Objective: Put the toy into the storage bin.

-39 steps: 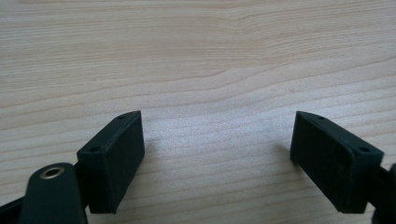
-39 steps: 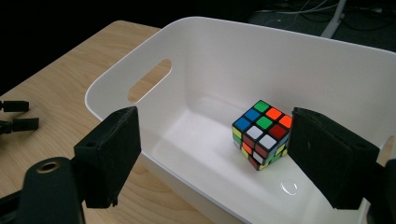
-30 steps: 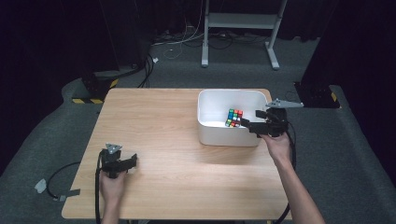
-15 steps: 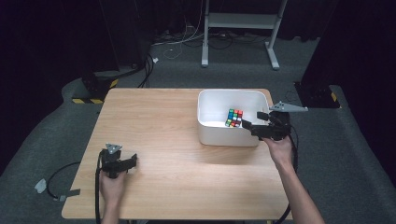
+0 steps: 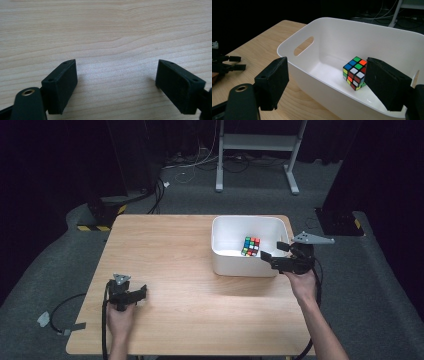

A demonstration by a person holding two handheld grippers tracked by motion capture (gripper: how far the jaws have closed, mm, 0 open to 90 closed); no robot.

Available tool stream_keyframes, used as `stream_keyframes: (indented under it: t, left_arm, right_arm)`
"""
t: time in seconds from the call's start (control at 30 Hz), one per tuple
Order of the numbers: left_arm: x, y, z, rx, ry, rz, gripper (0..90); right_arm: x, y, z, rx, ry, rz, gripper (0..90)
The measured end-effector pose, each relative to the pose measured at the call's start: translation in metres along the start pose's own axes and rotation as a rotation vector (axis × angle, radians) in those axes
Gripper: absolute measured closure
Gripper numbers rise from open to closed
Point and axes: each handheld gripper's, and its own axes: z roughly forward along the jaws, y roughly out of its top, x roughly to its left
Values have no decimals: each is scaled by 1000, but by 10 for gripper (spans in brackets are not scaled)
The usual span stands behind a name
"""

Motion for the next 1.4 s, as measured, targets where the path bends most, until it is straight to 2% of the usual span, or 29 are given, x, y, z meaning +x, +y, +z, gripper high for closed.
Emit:
stream_keyframes:
  t: [0.6,1.4]
  left_arm:
    - [0,0,0,0,0,0,178]
    - [0,0,0,0,0,-1,178]
  right_arm:
    - [8,-9,-6,-13,35,7,198]
    - [21,-23,-23,-49,67,4,201]
